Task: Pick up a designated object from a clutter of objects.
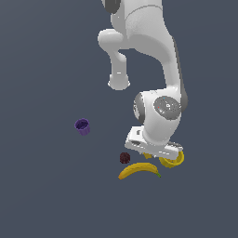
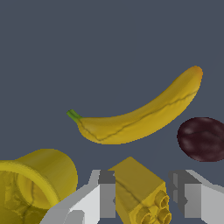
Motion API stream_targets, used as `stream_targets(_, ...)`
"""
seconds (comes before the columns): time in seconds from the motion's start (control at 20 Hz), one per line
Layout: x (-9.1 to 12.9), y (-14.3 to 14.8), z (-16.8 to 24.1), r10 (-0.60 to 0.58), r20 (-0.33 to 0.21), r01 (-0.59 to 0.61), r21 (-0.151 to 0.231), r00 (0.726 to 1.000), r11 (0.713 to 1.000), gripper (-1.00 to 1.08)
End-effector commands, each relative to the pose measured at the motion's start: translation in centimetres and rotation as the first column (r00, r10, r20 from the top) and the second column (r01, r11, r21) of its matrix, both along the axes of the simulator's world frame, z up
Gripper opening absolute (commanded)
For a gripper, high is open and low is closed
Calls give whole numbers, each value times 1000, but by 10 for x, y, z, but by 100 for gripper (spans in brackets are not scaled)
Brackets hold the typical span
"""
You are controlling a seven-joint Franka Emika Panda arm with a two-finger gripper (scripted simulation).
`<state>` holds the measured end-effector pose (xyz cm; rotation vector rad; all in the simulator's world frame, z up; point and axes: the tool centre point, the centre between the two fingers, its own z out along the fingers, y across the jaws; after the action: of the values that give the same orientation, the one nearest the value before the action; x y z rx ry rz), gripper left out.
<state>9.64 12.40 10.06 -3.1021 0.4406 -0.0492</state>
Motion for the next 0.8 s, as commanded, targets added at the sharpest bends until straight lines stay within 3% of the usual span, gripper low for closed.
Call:
stream_targets(0.0,-7,-11,11,0,0,0,0,1000,1000,-100)
stream_targets(0.75,-77,-108,107,3,-13,-3,1,1000,1000,-100)
